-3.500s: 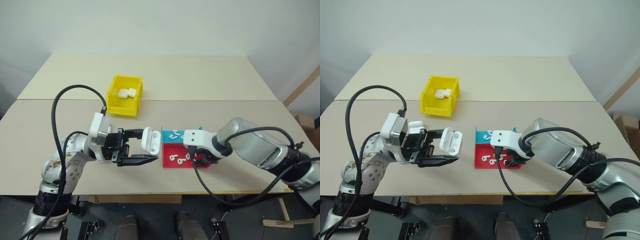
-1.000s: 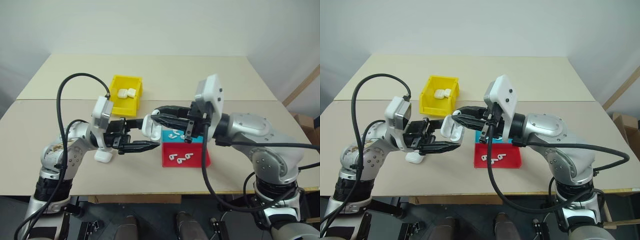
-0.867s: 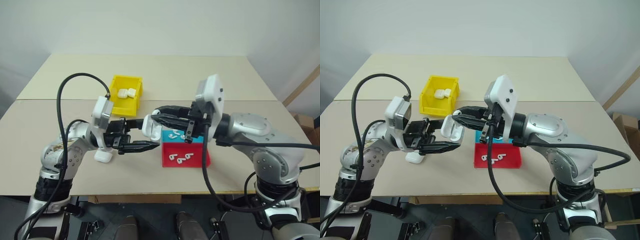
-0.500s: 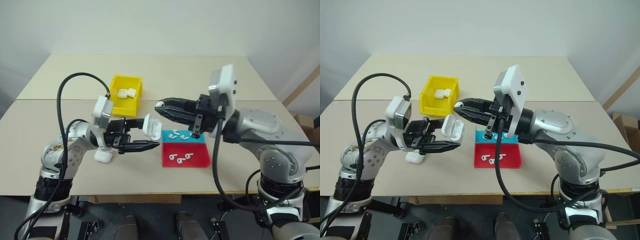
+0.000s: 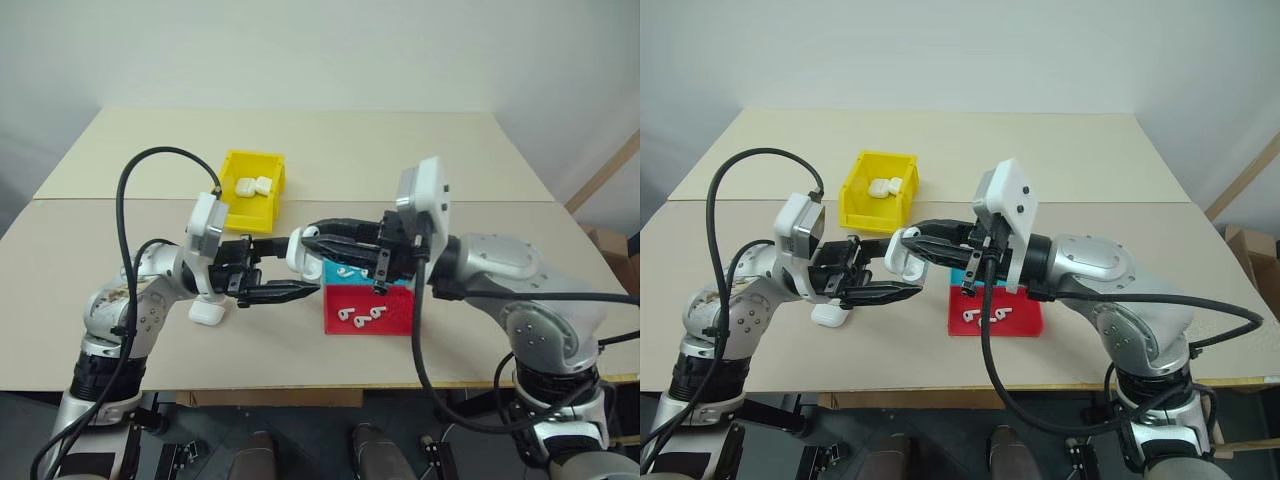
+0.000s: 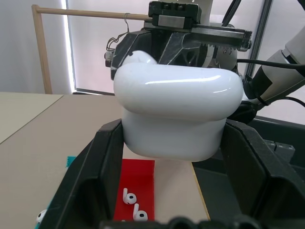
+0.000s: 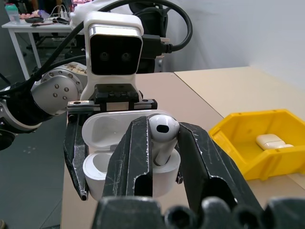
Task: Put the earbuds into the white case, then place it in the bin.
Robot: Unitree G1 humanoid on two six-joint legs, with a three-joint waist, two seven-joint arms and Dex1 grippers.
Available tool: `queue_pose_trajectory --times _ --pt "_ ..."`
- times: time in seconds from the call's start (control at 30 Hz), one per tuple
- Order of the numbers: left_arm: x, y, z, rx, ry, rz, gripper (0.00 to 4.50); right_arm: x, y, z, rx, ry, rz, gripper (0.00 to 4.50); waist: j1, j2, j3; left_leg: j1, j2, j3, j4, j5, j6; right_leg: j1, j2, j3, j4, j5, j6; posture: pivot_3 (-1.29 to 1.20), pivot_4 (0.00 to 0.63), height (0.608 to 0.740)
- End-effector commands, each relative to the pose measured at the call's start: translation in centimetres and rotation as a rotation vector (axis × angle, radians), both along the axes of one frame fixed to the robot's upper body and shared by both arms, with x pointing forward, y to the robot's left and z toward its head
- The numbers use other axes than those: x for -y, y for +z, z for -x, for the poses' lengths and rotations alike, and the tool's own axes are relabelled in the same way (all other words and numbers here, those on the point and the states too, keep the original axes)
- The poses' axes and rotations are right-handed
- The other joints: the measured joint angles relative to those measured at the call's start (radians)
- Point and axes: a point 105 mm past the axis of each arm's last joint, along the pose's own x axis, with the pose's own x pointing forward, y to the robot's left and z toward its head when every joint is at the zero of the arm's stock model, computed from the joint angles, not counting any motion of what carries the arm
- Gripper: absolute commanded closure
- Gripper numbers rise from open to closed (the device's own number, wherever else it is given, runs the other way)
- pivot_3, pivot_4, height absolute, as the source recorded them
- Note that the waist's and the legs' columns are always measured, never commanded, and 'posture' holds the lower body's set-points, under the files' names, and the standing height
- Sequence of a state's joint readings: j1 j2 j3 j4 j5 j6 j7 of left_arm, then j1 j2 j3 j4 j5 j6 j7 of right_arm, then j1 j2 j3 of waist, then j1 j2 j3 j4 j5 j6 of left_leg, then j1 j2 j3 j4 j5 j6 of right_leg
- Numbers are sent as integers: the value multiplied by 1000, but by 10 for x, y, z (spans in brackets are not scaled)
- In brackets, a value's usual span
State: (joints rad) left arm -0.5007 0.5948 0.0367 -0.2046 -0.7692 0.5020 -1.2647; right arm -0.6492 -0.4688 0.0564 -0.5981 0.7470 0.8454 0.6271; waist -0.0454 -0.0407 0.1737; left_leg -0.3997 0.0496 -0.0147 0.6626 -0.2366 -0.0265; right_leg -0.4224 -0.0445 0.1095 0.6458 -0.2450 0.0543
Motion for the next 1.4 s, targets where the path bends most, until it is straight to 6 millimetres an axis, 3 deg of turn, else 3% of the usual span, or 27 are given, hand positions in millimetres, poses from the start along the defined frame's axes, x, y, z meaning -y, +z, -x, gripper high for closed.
queue_pose_trajectory --times 0.03,0.23,0.57,0.77,0.9,1.1,1.2,1.3,1.4 --pt "1 10 4 51 -14 9 1726 0 6 2 43 -7 -16 3869 0 0 0 0 0 0 0 0 0 0 0 0 0 0 0 0 150 740" --pt "0 11 2 53 -11 9 1726 0 2 4 46 5 10 3869 0 0 0 0 0 0 0 0 0 0 0 0 0 0 0 0 150 740" --pt "1 11 2 55 -6 14 1726 3 1 6 47 24 35 388 0 0 0 0 0 0 0 0 0 0 0 0 0 0 0 0 150 740" --pt "2 11 1 53 -5 15 1726 12 11 4 50 20 8 388 0 0 0 0 0 0 0 0 0 0 0 0 0 0 0 0 150 740" --pt "0 12 -2 63 7 11 1726 34 22 -6 60 -11 23 388 2 0 0 0 0 0 0 0 0 0 0 0 0 0 0 0 150 740" --pt "-2 14 -5 78 28 14 1726 67 22 -38 63 -80 279 388 0 0 0 0 0 0 0 0 0 0 0 -1 -1 0 0 0 150 740" --pt "-2 14 -3 80 33 19 1726 79 4 -68 13 -108 531 979 -9 1 1 1 0 1 -1 0 0 0 0 1 -1 0 0 0 150 740" --pt "0 13 -2 82 40 26 1726 81 -12 -86 -8 -96 713 2009 -12 1 1 1 0 1 -1 0 0 0 0 0 -1 0 0 0 150 740" --pt "1 13 1 84 50 33 1726 76 -32 -102 -64 -101 873 2009 -19 2 1 0 0 1 -1 0 0 -1 0 0 -1 0 0 0 150 740"
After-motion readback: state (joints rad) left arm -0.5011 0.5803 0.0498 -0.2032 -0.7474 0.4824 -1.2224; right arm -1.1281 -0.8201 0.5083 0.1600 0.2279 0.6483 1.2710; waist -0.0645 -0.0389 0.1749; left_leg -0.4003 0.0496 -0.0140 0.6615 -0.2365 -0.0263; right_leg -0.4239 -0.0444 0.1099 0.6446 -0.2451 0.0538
